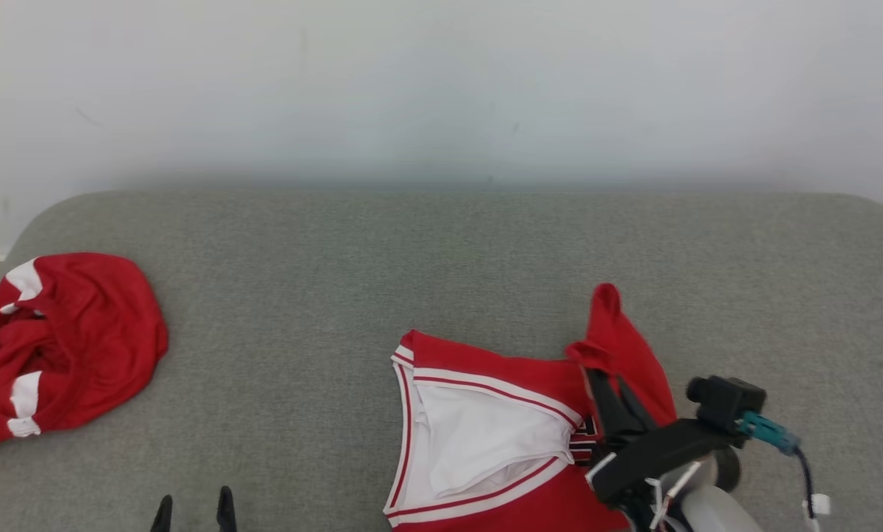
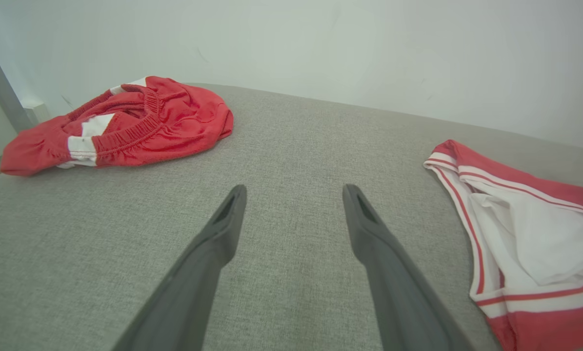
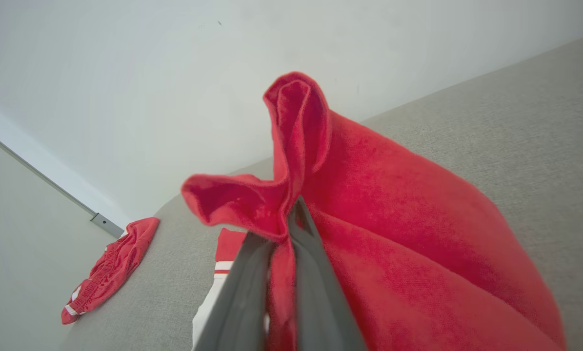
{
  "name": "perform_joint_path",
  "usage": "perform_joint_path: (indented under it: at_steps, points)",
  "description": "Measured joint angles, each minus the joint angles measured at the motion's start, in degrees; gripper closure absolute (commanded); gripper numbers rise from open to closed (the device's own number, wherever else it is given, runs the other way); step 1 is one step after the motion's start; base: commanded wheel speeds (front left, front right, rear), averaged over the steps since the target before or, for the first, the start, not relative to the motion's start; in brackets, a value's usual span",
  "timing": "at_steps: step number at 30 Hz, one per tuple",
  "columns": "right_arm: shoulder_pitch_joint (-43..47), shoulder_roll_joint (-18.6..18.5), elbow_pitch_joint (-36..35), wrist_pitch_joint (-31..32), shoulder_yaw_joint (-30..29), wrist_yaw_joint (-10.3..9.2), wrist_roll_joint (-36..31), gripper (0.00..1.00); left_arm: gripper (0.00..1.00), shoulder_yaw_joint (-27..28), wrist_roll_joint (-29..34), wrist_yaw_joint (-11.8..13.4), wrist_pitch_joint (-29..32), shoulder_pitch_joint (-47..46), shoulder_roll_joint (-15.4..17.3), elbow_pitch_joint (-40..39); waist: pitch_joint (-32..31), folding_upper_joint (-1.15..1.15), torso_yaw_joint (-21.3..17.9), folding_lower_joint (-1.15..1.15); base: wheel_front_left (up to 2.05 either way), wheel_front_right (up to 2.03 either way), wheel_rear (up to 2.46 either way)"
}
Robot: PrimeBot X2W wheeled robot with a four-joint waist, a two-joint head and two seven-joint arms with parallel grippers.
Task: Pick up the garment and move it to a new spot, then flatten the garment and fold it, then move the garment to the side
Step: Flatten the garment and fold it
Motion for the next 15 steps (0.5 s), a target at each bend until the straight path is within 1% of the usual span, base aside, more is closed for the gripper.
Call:
perform_joint_path:
  at_steps: [3,6,11,15]
  points:
    - [-1.58,2.60,1.00,0.07,1.46,0.00,-0.62,1.00,0.00,-1.33,-0.54,0.14,0.00,-0.33,-0.01,0.49,-0.15,0.00,1.24,0.00,0.00,0.00,0.00]
    - [-3.41,4.24,3.19,-0.31,3.32,0.00,-1.03,1.00,0.00,-2.49,-0.78,0.30,0.00,-1.01,0.00,1.12,-0.29,0.00,2.71,0.00,0.00,0.00,0.00]
    - [-6.53,5.13,7.87,-1.25,6.87,0.00,-0.81,1.00,0.00,-4.25,-1.79,0.90,-0.02,-1.62,0.01,1.64,-0.41,0.00,5.40,0.00,0.00,0.00,0.00]
    - [-9.07,5.25,11.60,-2.37,10.69,0.00,2.10,1.00,0.00,-6.15,-2.21,0.97,-0.03,-2.28,-0.01,2.10,-0.19,0.00,7.59,0.00,0.00,0.00,0.00]
